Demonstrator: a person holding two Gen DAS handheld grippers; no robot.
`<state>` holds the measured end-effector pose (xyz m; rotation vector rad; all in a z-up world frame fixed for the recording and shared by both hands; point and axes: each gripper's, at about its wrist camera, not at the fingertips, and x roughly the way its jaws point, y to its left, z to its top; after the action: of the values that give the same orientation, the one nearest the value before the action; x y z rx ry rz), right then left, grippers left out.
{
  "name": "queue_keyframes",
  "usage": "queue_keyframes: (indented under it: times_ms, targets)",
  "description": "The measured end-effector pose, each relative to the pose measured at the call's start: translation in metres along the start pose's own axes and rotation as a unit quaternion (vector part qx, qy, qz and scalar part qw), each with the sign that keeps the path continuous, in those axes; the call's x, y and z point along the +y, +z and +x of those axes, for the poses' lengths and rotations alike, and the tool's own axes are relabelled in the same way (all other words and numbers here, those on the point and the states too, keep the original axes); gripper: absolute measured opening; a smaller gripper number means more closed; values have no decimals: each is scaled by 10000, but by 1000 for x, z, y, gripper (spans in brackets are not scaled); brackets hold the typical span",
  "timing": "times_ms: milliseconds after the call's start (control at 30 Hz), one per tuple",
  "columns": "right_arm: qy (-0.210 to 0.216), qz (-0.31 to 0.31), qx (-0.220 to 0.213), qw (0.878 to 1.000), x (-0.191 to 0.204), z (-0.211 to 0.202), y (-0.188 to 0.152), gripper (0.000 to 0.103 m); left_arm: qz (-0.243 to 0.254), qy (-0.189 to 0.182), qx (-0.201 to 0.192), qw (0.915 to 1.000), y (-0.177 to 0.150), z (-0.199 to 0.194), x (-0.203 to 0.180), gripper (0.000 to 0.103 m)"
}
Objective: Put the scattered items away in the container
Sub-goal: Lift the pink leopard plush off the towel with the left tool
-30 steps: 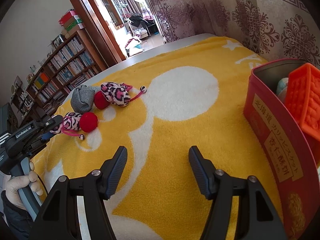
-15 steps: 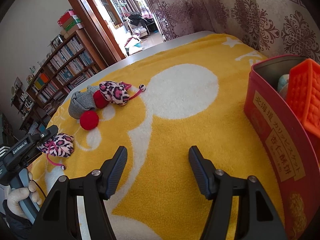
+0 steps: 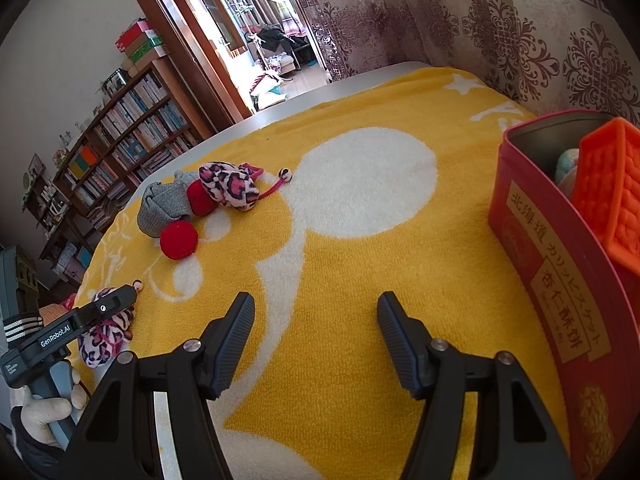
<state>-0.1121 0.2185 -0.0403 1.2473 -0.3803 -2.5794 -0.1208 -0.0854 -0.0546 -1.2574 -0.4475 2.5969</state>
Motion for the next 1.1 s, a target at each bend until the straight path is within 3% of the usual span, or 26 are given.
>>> queue_keyframes:
  times_ms: [100,300,367,533,667,800,900,1100]
  targets:
    - [-2,-3,3,10000,0,0,0,68,207,-16,4,9998,0,-1,-8,46]
    - [-5,-4,14,10000,0,1,0,68,641,-89,104,9979,-7,-4,-27,47]
    - [-7,-7,17,10000,0,1,0,68,602,-58,109,9981,-10,-7,-25,49]
    - [-7,-13,20,10000,0,0,0,68,227,-9,-18,9997,-17,-18,-8,81]
    - [-13,-17,21,10000,0,1,0,68,126,-82,-64,9999,-21,-25,-2,81]
    - [-13,-18,21,10000,0,0,0,68,423,-16,-78,9991,-28,-28,-11,80]
    - [-12,-17,20,10000,0,0,0,68,735,-2,-27,9973,-32,-28,-22,44]
    - [15,-5,-11,10000,0,0,0,68,810,26,-125,9966,-31,-30,-26,44]
